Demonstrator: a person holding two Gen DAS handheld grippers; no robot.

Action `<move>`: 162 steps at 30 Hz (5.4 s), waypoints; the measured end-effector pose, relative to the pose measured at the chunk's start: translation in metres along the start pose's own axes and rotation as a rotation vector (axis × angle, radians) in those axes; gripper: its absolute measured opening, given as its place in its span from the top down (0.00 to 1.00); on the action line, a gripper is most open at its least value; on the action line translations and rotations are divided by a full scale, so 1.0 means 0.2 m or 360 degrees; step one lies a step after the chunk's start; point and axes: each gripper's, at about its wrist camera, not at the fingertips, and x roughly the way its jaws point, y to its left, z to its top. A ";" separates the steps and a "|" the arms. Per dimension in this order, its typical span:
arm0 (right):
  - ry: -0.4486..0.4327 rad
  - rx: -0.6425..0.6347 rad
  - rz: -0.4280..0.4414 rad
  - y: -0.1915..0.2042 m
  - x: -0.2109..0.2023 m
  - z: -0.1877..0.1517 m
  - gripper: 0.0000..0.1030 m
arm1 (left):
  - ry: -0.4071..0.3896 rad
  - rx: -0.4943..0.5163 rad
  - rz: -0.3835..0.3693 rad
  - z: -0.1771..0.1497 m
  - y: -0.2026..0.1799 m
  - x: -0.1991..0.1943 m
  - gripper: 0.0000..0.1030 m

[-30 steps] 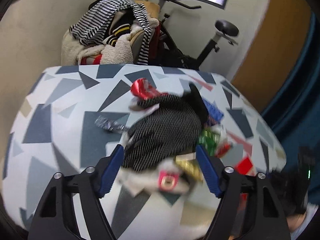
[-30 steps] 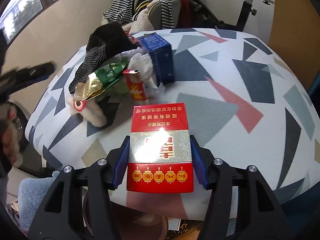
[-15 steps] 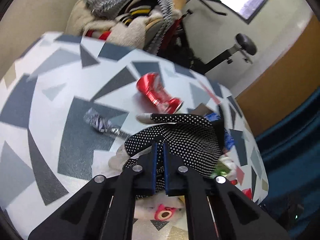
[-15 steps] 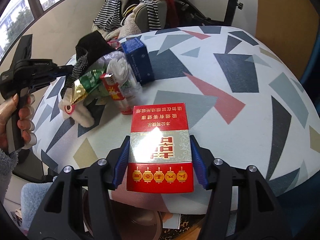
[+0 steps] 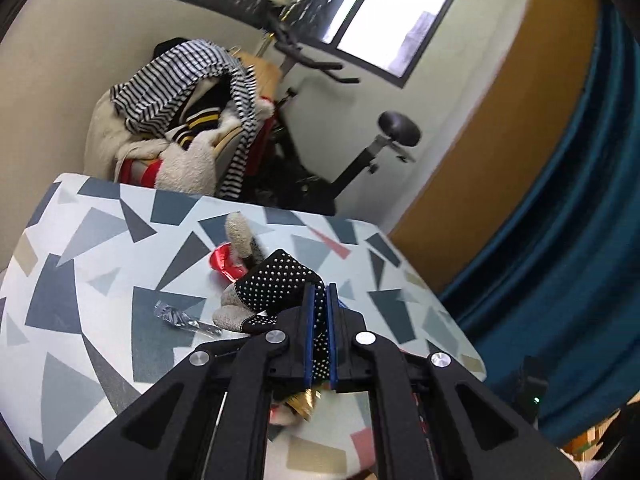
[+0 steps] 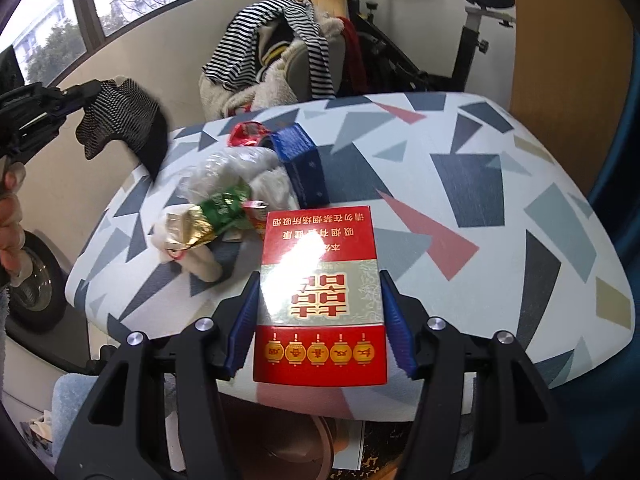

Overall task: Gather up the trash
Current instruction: 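Carry the glove with the left gripper and drop it into the brown bin, then lower the red cigarette box over the brown bin and open the right gripper, then grasp the red lighter with the right gripper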

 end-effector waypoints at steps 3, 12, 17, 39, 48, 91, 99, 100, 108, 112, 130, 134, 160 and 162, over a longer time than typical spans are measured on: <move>-0.0020 -0.0021 0.0016 0.05 -0.05 -0.01 0.44 | -0.0008 0.0006 -0.0053 -0.06 -0.04 -0.10 0.94; -0.0057 -0.0064 0.0052 0.15 -0.20 -0.10 0.44 | 0.0032 0.0062 -0.0128 -0.35 -0.16 -0.36 0.94; -0.0056 -0.0105 0.0054 0.19 -0.27 -0.19 0.44 | 0.0104 0.0095 -0.0123 -0.57 -0.19 -0.42 0.94; 0.0023 -0.0127 0.0073 0.21 -0.32 -0.44 0.44 | 0.0635 0.0102 -0.0042 -1.36 -0.15 -0.14 0.94; 0.0014 -0.0095 0.0066 0.16 -0.34 -0.44 0.44 | 0.0656 0.0105 -0.0039 -1.36 -0.17 -0.07 0.76; 0.0420 -0.0280 0.0172 0.50 -0.02 -0.65 0.40 | 0.0125 0.0104 0.0554 -1.01 0.04 -0.62 0.06; 0.0408 -0.0261 0.0170 0.48 -0.03 -0.64 0.06 | 0.0121 0.0106 0.0587 -1.02 0.04 -0.62 0.06; 0.0412 -0.0257 0.0167 0.48 -0.02 -0.64 0.06 | 0.0124 0.0102 0.0589 -1.02 0.05 -0.62 0.06; 0.0375 -0.0282 0.0082 0.46 -0.03 -0.62 0.06 | 0.0125 0.0111 0.0617 -1.02 0.05 -0.61 0.06; 0.0346 -0.0264 0.0031 0.41 -0.03 -0.58 0.06 | 0.0125 0.0140 0.0612 -1.03 0.04 -0.59 0.06; 0.0183 -0.0207 -0.0103 0.22 -0.12 -0.40 0.06 | 0.0021 0.0221 0.0548 -0.92 -0.03 -0.55 0.06; 0.0155 -0.0253 -0.0145 0.24 -0.14 -0.37 0.06 | 0.0027 0.0233 0.0560 -0.89 -0.03 -0.53 0.06; 0.0095 -0.0280 -0.0155 0.19 0.12 -0.10 0.07 | 0.0184 0.0092 0.0542 -0.82 0.19 -0.24 0.06; 0.0083 -0.0254 -0.0129 0.17 0.18 -0.07 0.18 | 0.0177 0.0084 0.0551 -0.80 0.20 -0.22 0.06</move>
